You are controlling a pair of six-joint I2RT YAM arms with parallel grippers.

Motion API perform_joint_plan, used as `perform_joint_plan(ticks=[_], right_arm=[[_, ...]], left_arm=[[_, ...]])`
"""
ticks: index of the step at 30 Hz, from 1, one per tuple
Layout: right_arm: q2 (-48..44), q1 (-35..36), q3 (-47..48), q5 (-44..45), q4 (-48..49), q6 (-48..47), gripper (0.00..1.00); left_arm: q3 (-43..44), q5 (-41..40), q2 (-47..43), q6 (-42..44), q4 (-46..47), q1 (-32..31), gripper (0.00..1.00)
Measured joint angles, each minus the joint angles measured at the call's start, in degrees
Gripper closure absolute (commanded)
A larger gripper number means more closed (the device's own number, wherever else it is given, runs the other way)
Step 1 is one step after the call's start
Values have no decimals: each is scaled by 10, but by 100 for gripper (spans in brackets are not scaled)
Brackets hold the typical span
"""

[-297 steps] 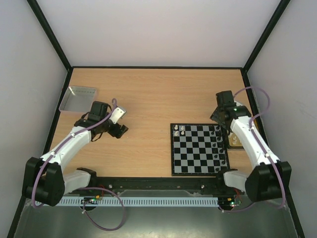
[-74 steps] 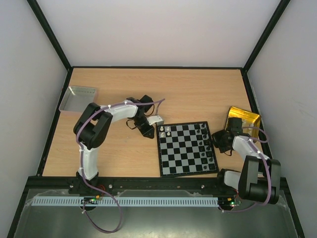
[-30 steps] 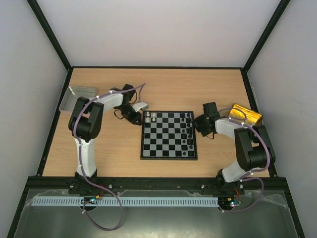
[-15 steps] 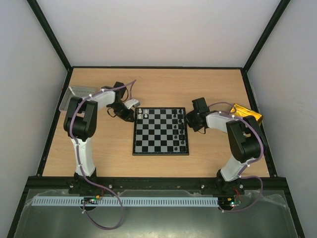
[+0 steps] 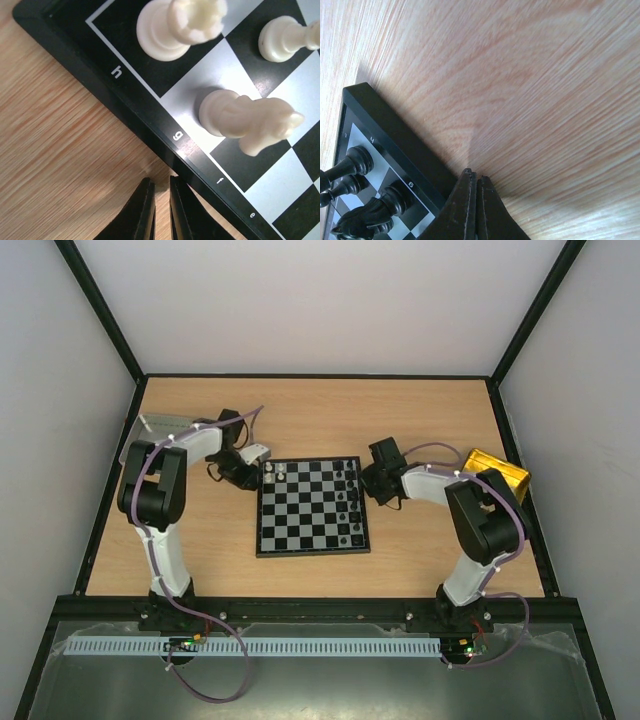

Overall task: Set up the chess pieces on the board
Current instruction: Move the chessboard to the center of the board.

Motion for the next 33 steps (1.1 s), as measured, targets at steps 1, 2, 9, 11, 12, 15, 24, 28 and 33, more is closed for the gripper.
perform_joint_plan(ticks=[1,2,9,11,12,15,24,28,33], right_arm=[[0,3,0,0,0,1,98],[0,7,0,0,0,2,98],[-1,14,0,-2,-1,4,98],[-1,14,0,-2,-2,4,98],[-2,14,0,-2,-3,4,98],[-5,16,0,-2,-15,4,98],[-24,17,-3,-13,-67,-33,98],[-37,11,7,10,-131,-76,98],[-56,-12,54,59,-230,-138,83]], left_arm=[[0,-3,0,0,0,2,86],[-1,-4,-1,0,0,5,86],[-7,-8,-5,-1,9,12,86],[-9,-8,-7,-2,12,12,86],[-11,-9,-8,-2,14,12,86],[-22,-13,-16,-5,27,12,86],[-76,-28,-60,-7,80,15,79],[-102,-28,-110,-10,82,15,69],[-105,-41,-175,-10,91,15,53]])
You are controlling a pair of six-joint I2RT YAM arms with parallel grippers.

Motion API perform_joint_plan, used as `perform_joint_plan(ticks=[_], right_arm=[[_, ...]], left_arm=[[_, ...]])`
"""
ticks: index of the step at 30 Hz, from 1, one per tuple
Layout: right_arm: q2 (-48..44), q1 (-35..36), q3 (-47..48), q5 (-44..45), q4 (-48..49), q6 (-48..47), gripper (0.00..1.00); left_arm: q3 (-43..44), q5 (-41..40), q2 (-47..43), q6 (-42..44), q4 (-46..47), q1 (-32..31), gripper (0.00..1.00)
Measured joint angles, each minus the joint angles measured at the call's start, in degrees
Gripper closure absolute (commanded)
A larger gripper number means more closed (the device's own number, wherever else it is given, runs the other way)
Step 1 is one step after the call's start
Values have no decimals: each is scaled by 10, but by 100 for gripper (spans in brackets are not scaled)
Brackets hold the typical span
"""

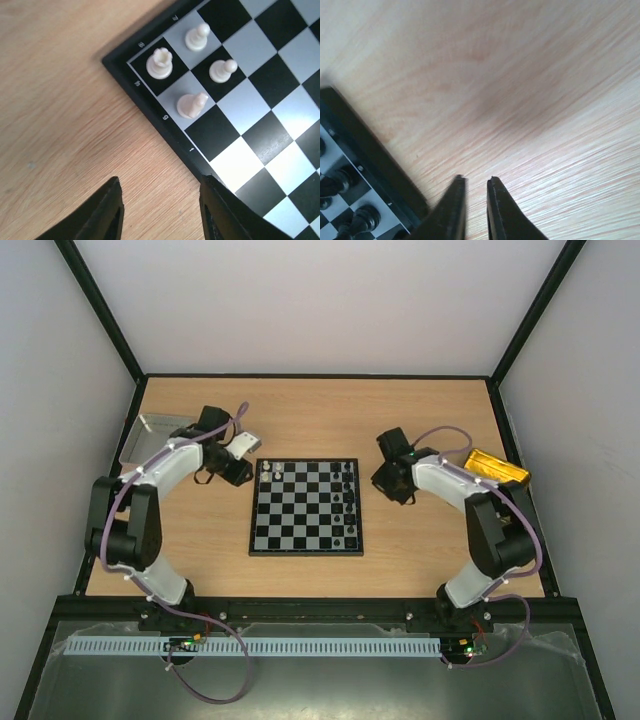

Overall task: Set up the chess pieces on the board
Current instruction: Move the chessboard to the center of the board, then move the storage box to the center of the board.

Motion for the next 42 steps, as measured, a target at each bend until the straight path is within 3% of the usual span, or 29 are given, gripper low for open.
perform_joint_plan(ticks=[4,9,15,26,42], right_arm=[[-36,-47,33,31,-54,-44,52],[-83,-118,77,75,-124,-99,44],[-101,-202,101,107,-170,-144,47],[-92,-270,106,109,-191,-187,70],[-66,-275,70,97,-167,-198,72]], left_arm=[[-3,-13,-37,2,2,0,49],[-7,-20,-57,8,2,-1,48],[-7,-19,-59,8,5,-11,48],[-7,-14,-59,8,14,-25,47],[-7,-15,-59,8,14,-25,47]])
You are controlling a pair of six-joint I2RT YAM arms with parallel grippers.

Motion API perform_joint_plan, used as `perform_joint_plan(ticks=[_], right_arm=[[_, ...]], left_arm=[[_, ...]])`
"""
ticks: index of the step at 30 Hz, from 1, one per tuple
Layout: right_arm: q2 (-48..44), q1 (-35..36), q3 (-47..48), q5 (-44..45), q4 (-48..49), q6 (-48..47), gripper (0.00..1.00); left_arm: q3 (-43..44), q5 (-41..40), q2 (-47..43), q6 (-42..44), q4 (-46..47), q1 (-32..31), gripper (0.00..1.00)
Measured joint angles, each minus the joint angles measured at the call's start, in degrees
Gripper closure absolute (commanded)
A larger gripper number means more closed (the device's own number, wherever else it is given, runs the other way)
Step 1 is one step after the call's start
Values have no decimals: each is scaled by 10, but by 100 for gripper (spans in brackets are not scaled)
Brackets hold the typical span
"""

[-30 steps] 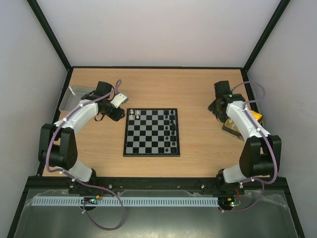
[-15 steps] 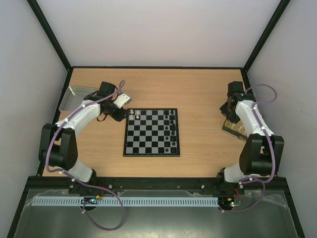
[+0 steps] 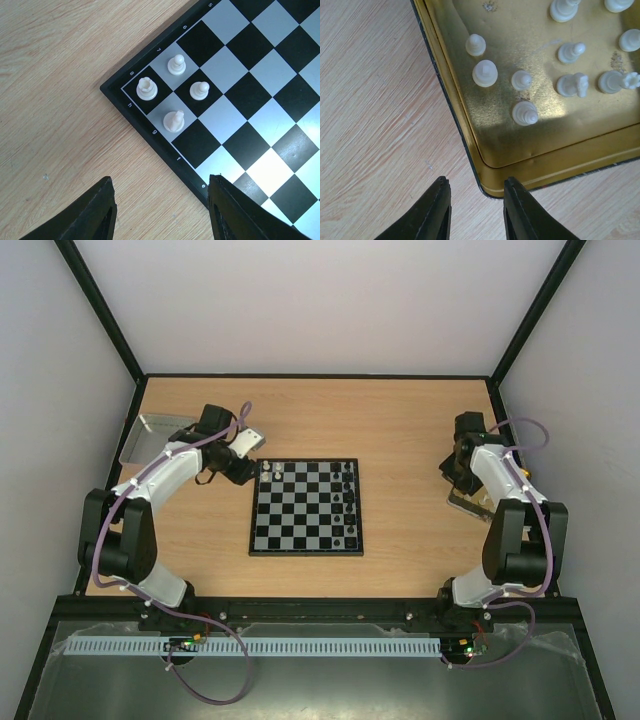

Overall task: Set up the chess pieces on the board
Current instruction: Move the storage box to the center of the board.

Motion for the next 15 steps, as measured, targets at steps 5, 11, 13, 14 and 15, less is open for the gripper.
perform_joint_plan(ticks=[5,11,13,14,15], right_arm=[[12,-2,-9,-2,22,0,73],[32,-6,-28,-6,42,-1,73],[37,-7,-33,-9,47,-2,74],[39,-7,-35,-10,51,-2,75],[40,-8,-37,-13,54,-2,75]], left_arm=[[0,0,0,0,0,0,47],[0,0,0,0,0,0,46],[0,0,0,0,0,0,46],[0,0,0,0,0,0,46],[0,0,0,0,0,0,46]])
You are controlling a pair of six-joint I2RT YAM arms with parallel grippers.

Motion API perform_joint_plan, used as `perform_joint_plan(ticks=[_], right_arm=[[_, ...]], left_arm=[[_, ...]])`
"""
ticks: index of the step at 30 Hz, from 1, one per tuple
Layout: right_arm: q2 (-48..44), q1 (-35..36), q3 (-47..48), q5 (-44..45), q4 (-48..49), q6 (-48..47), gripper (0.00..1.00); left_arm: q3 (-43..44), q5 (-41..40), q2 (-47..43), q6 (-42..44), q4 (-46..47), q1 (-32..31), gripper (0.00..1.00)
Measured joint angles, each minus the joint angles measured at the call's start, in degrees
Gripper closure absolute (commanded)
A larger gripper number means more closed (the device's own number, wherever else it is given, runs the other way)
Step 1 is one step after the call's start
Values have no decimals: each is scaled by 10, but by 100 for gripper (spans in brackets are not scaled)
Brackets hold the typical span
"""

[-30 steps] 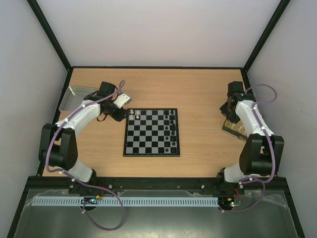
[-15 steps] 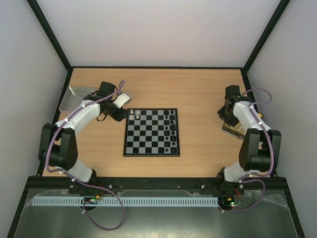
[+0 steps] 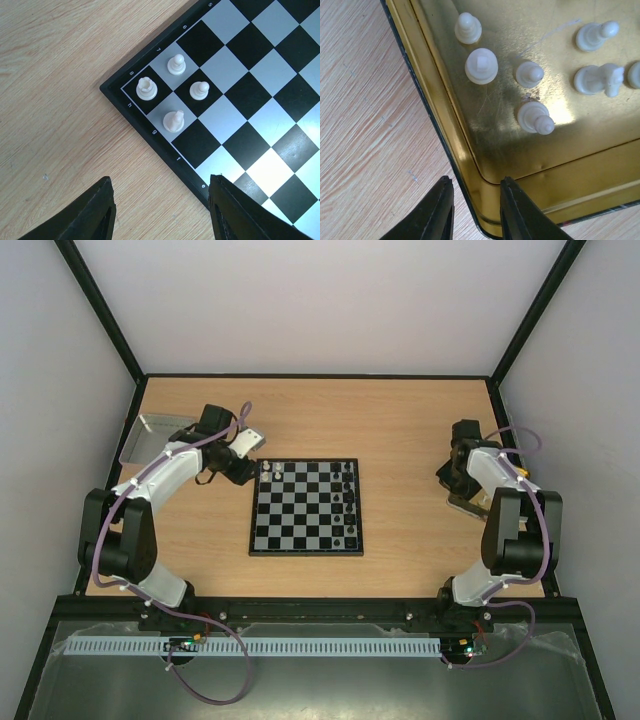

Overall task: Set up the chess pieces on the board
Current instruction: Move the storage box to the center of the board.

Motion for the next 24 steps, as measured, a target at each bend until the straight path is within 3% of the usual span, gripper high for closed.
perform_joint_plan(ticks=[14,24], right_arm=[[-19,8,-49,-49,29,-21,74],[-62,87,-69,-70,27,-36,71]], left_arm=[[0,0,2,-1,0,0,46],[0,-5,2,-5,0,-2,45]])
